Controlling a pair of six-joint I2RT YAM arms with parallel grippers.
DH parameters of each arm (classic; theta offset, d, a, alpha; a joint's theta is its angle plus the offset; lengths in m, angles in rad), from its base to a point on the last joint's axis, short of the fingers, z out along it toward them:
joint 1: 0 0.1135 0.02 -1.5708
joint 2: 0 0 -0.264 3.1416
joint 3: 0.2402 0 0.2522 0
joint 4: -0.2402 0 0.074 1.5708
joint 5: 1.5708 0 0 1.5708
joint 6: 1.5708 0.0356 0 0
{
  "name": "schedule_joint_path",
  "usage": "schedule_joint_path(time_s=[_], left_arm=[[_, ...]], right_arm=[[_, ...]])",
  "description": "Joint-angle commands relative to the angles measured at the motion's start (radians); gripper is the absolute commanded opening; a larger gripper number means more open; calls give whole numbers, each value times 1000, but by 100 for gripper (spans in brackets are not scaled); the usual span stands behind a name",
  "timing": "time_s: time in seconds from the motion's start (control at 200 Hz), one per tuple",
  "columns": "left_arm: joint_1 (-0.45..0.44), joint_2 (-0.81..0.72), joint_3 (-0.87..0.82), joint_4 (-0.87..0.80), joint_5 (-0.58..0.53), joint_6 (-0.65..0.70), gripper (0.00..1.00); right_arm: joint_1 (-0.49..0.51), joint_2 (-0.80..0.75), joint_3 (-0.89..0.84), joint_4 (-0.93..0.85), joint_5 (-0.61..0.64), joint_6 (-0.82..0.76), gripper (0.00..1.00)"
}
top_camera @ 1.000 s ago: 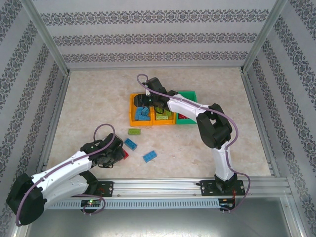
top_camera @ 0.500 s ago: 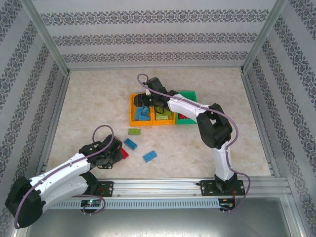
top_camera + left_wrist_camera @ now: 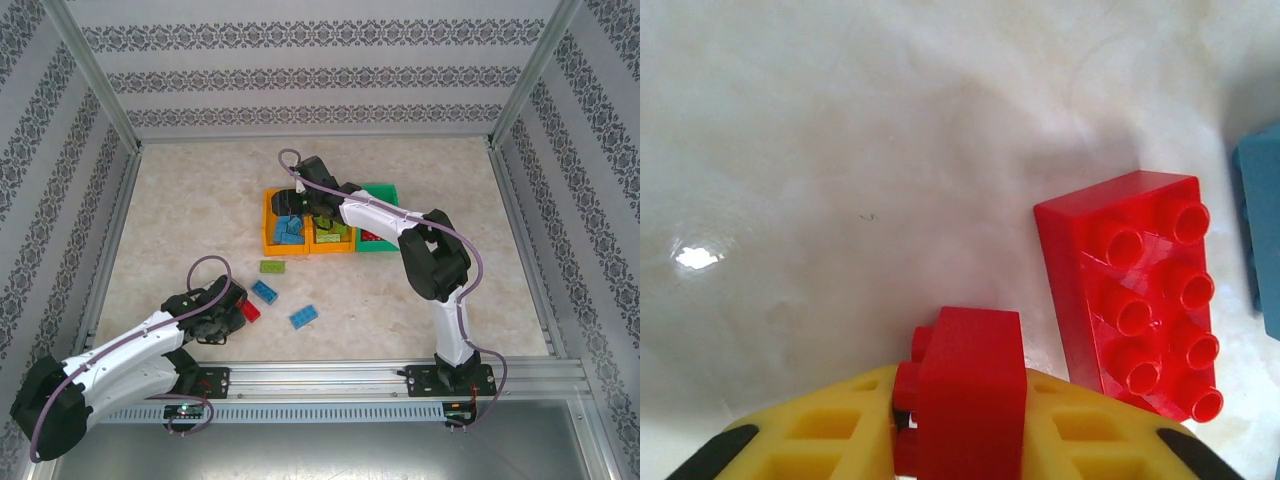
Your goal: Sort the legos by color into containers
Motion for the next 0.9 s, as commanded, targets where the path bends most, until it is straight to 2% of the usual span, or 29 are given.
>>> schedule_joint_path(time_s=[0.0,0.18,0.3,0.46,0.57,0.709,0.894], left_arm=[[-13,11,-10,24,-33,8,26],[-12,26,2,36,-30,18,20],[-12,-3,49,-42,-59,38,19],[-12,-72,135,-151,-100,75,17],[-13,-72,194,-161,-101,111,16],[-15,27,297,-88,-73,196,16],[-58,283,507,51,-29,353,16]], right_arm=[[-8,-36,-10,-3,-10,17,70],[-9,-50,-16,-6,-5,14,69],[-8,-78,-38,9,-2,18,70],[-9,-155,-75,16,2,-1,69],[-22,-250,-156,25,37,-10,70],[-67,-399,-325,35,75,-16,71],[-197,-595,-583,22,128,12,72]])
